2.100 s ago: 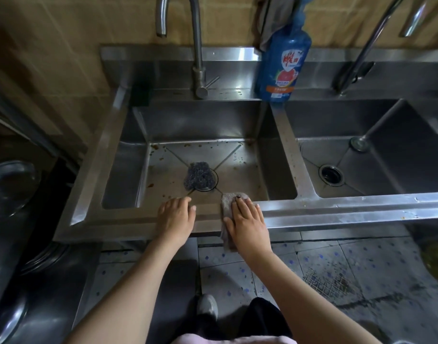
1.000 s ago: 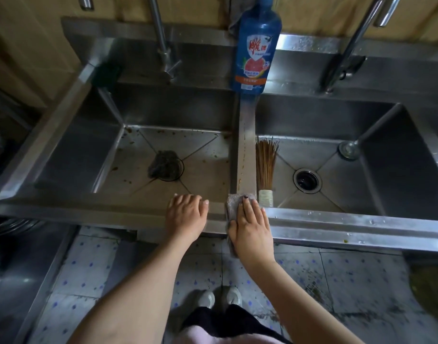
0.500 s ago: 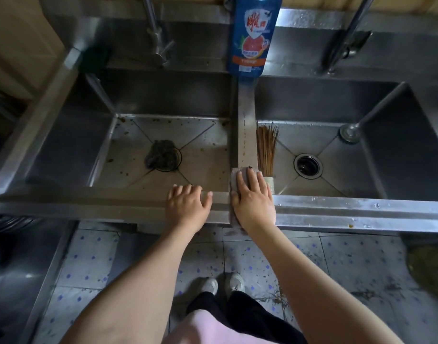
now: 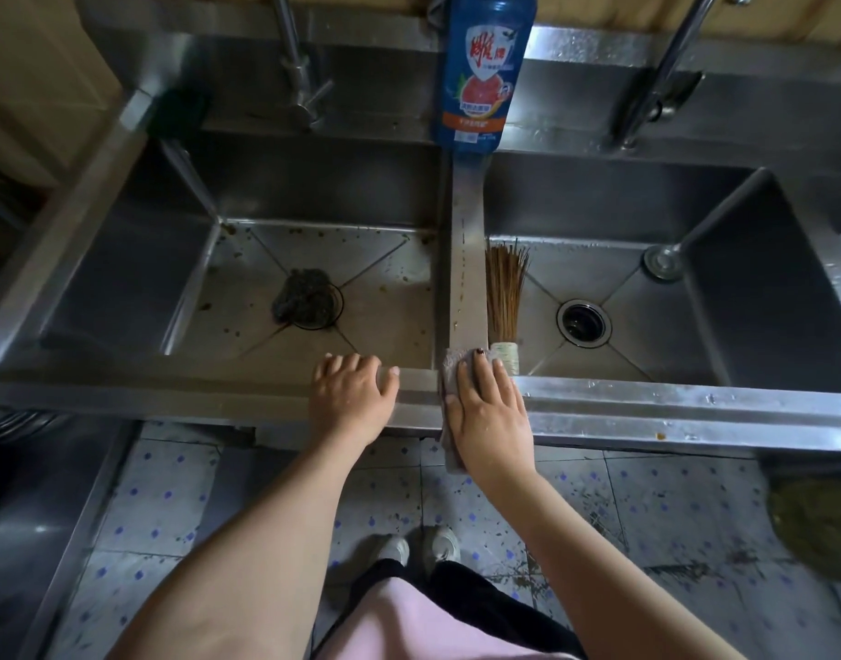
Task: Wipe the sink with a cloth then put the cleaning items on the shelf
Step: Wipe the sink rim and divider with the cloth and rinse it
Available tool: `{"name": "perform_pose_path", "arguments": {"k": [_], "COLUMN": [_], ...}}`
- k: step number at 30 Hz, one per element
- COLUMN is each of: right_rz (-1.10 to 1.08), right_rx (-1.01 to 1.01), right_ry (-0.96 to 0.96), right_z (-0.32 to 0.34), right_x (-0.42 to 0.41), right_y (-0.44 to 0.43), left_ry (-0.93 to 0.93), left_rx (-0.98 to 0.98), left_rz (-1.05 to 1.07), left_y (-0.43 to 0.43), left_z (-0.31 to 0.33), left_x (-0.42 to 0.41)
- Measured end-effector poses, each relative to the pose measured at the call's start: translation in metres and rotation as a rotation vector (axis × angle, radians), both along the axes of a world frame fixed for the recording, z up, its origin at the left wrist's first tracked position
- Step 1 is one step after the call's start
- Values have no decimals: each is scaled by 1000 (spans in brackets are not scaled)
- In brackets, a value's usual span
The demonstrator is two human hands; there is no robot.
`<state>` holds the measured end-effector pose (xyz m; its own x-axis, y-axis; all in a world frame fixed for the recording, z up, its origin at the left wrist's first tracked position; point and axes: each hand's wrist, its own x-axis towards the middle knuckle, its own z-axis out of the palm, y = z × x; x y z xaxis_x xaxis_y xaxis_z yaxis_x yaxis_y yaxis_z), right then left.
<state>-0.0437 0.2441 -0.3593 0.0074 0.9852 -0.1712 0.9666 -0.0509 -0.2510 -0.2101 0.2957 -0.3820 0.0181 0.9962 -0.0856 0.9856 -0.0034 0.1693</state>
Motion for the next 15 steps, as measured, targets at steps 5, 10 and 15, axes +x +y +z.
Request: {"name": "perform_pose_path", "arguments": {"k": [5,10,15], "right_rz": [20,22,39], "right_rx": [-19,-27,-20], "right_ry": [27,58,63], "right_z": [-6,-10,-5], "right_x": [2,7,8], "right_y": [30,66,60], "left_ry": [2,-2,-3], "left_rx": [2,5,8], "left_rz": [-6,-14,-13], "left_y": [0,-1,0], "left_z": [0,1,1], "left_x": [-1,-2,-1]}}
